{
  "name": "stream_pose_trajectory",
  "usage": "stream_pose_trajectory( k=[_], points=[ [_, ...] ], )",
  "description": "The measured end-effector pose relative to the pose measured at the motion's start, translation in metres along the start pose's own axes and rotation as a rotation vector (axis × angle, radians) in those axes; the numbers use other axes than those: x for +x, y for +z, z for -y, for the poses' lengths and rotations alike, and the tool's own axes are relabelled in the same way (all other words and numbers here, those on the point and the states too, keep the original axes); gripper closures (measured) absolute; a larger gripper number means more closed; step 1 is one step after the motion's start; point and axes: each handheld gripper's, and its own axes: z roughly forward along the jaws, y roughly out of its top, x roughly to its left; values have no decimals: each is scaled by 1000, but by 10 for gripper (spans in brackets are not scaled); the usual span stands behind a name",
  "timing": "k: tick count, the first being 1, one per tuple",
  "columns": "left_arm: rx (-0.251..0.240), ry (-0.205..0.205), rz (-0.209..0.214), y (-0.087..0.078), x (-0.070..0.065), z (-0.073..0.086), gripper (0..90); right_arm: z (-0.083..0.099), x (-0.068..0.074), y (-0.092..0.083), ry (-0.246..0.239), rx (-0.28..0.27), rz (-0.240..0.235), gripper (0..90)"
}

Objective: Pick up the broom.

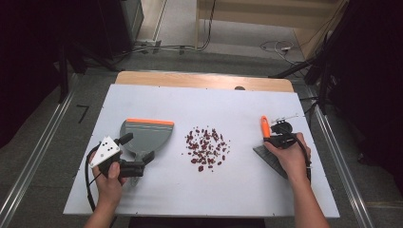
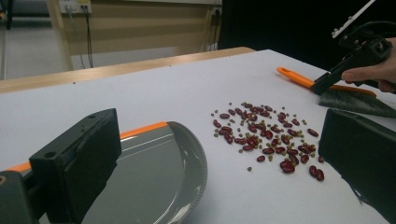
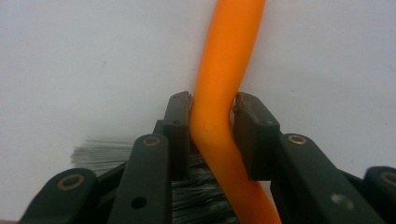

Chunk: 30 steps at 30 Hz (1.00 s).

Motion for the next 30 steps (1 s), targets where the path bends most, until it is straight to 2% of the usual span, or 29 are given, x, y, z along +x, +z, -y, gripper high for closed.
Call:
stream_pose_trajectory(
  k=[3,4,5,7,11,14,15,18,20,22,25,30],
  points=[
    [-7,-21,9,1,-1,-1,0,-2,-6,0,35,16,-41,666],
    [-7,-21,9,1,-1,-1,0,-2,-6,0,35,16,-41,666],
    [-7,-19,10,1,-2,-1,0,-1,-9,1,41,8,-58,671],
    [-2,-5,10,1,-3,-2,0,1,-9,0,44,-12,-57,675],
    [-2,2,4,0,-1,-3,0,7,-12,-2,56,-60,-86,676],
    [-13,-12,0,-1,1,-3,0,12,-15,-10,34,-126,-131,677],
    [-13,-13,-1,-1,1,-4,0,14,-16,-13,35,-145,-133,678],
    [-9,-3,1,-1,0,-4,0,22,-20,-24,71,-226,-168,680],
    [-8,0,2,-1,-2,-5,0,27,-22,-30,54,-291,-196,681],
    [-7,10,4,-1,-4,-6,0,32,-22,-35,38,-340,-202,682],
    [-8,19,6,0,-7,-7,0,37,-23,-42,46,-410,-229,684],
    [-10,23,11,2,-10,-9,0,45,-30,-55,90,-544,-278,688]
  ],
)
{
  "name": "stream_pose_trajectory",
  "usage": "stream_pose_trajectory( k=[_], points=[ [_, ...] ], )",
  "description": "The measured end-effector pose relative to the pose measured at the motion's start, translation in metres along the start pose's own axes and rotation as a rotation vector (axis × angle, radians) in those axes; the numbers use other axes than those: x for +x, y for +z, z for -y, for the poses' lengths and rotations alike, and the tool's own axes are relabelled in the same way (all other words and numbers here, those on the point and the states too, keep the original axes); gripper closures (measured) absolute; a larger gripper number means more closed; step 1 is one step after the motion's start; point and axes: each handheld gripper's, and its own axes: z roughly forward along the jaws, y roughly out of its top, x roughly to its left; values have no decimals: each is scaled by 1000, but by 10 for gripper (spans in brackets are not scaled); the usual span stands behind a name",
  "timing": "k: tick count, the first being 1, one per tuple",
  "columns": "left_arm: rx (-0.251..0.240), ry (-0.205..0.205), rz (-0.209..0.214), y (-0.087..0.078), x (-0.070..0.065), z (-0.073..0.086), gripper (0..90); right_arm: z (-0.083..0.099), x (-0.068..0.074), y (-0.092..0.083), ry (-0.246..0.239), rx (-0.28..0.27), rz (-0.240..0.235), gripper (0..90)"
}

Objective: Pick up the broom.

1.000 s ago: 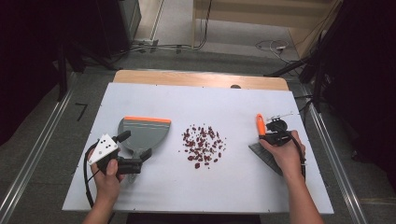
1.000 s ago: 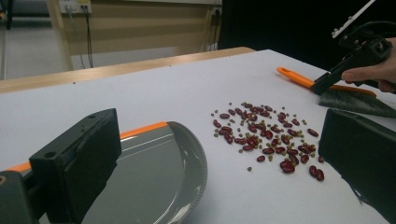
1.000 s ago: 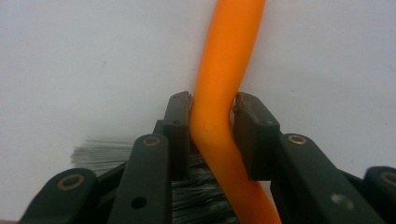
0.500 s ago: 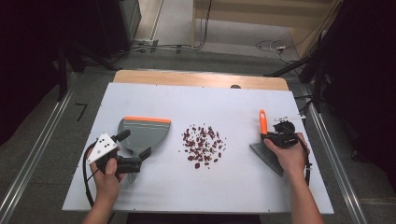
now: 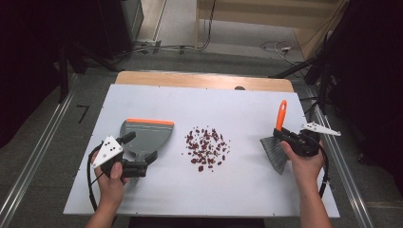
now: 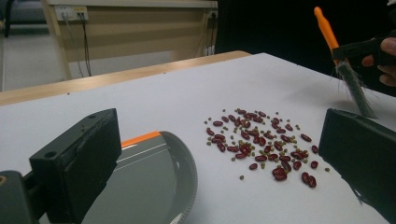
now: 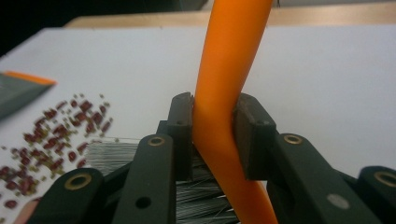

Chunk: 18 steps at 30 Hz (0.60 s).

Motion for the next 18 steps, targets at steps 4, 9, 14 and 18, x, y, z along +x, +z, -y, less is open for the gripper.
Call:
stream_pose_trajectory(
  k=[4,9,14,18],
  points=[
    [5,9,9,3,-3,-1,0,-1,-1,-9,22,-83,-29,689],
    [5,14,18,5,-6,-3,0,-5,2,-17,35,-149,-53,690],
    [-2,18,33,9,-11,-6,0,-12,11,-22,19,-181,-76,690],
    [-10,14,41,11,-15,-8,0,-18,21,-26,10,-211,-90,691]
  ],
)
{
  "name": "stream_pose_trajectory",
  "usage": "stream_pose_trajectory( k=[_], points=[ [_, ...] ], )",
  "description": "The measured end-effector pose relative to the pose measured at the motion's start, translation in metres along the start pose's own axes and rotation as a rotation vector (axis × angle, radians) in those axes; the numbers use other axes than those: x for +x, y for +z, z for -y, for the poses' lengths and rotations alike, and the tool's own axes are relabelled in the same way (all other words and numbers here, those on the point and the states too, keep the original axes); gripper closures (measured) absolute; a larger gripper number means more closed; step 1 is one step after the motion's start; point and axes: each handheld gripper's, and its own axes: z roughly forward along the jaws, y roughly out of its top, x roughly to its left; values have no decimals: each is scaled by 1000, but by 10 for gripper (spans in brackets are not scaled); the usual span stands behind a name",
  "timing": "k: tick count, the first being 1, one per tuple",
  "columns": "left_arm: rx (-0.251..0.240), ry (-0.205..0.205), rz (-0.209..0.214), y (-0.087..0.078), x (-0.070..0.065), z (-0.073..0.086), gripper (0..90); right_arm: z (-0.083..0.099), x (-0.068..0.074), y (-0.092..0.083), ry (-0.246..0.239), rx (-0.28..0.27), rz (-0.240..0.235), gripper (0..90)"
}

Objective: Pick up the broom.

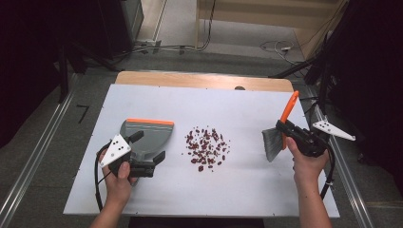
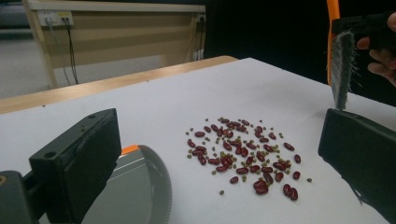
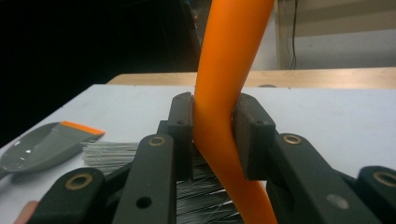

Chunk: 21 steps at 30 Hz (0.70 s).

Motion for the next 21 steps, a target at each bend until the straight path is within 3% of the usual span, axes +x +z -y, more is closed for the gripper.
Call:
stream_pose_trajectory(
  k=[6,10,21],
  points=[
    [0,12,25,7,-11,-5,0,-6,14,1,-6,-20,-42,690],
    [3,23,34,13,-21,-8,0,-10,31,3,-18,-26,-70,690],
    [16,5,91,27,-36,-15,0,-17,69,12,-56,-37,-150,690]
  ],
)
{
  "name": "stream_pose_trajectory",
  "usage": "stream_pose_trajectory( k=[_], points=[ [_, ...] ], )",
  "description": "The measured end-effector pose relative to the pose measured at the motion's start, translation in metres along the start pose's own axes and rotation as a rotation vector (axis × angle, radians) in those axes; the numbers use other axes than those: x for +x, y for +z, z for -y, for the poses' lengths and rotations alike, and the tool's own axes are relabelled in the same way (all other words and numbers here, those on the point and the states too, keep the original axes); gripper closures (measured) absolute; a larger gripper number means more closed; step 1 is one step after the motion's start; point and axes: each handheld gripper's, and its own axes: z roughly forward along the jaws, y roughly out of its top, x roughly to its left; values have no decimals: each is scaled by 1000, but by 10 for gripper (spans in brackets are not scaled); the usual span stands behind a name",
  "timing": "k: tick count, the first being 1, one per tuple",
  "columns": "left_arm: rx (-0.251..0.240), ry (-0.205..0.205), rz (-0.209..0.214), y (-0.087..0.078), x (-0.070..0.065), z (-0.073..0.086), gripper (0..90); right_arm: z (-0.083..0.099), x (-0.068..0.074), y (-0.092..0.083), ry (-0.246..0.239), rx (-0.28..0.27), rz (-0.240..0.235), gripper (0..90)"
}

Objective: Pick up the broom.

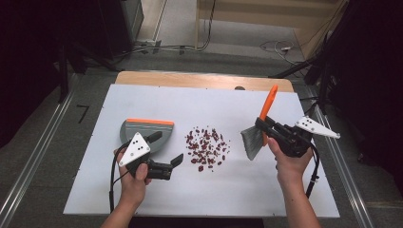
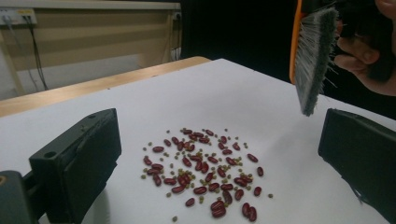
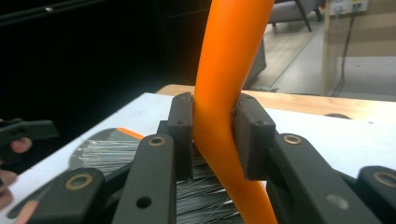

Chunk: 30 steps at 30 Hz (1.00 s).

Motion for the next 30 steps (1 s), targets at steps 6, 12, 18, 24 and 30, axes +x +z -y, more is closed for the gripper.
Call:
stream_pose_trajectory(
  k=[6,12,18,24,30],
  points=[
    [-3,-12,20,7,-9,-4,0,0,22,12,-12,-1,-31,690],
    [10,-19,50,17,-25,-7,14,3,47,26,-6,5,-78,690],
    [25,-9,63,25,-37,-9,36,6,69,35,-31,10,-90,690],
    [71,-24,80,40,-57,-6,88,11,87,42,-53,3,-89,690],
    [110,-15,67,52,-72,-2,190,17,96,44,-54,-15,-67,690]
  ],
)
